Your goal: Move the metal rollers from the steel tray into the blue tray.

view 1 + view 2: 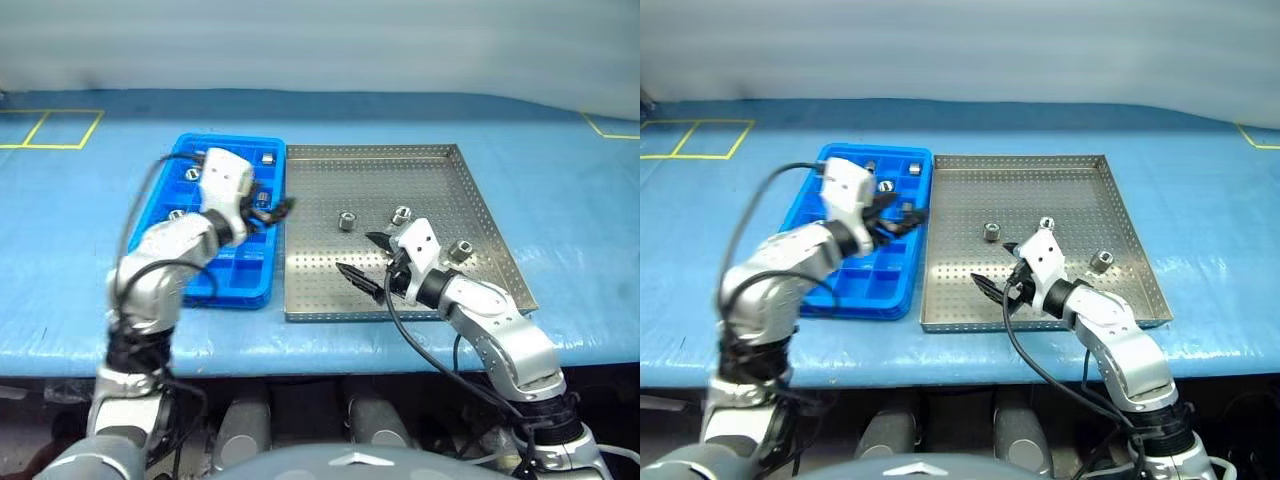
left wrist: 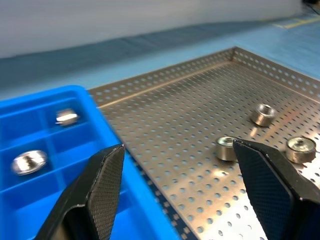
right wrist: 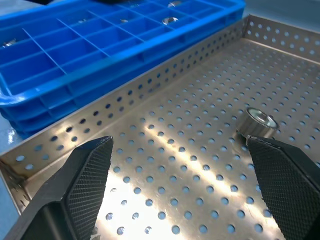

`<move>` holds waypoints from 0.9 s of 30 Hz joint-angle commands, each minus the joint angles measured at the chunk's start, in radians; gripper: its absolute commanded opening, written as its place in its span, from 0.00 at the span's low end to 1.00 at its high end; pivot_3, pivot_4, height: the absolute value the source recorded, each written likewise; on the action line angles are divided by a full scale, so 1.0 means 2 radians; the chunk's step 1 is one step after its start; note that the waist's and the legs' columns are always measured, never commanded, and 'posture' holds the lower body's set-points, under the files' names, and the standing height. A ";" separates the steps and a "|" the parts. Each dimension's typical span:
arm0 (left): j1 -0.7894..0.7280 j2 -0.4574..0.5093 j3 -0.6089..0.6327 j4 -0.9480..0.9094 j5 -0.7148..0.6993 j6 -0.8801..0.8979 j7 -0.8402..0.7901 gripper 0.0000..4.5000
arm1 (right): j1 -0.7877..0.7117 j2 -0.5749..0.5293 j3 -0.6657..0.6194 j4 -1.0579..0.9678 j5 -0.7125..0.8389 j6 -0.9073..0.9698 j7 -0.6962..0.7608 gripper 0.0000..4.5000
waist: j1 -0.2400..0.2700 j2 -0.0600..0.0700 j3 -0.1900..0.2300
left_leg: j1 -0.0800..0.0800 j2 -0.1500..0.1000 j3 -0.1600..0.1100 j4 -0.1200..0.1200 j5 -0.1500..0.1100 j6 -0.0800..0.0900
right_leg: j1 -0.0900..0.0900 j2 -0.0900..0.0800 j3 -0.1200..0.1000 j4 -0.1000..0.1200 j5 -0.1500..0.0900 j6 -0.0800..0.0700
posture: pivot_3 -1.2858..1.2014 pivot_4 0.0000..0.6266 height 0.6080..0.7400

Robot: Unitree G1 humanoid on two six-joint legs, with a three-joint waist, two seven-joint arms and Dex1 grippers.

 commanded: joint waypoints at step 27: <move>-0.086 -0.072 0.027 0.249 0.059 -0.184 -0.015 0.38 | 0.023 0.006 0.002 -0.051 -0.001 0.012 -0.032 1.00 | -0.049 0.000 0.000 | 0.000 0.000 0.001 0.000 -0.001 0.001 | -0.001 0.000 0.002 0.000 0.001 0.002 | 0.48 0.24 1.00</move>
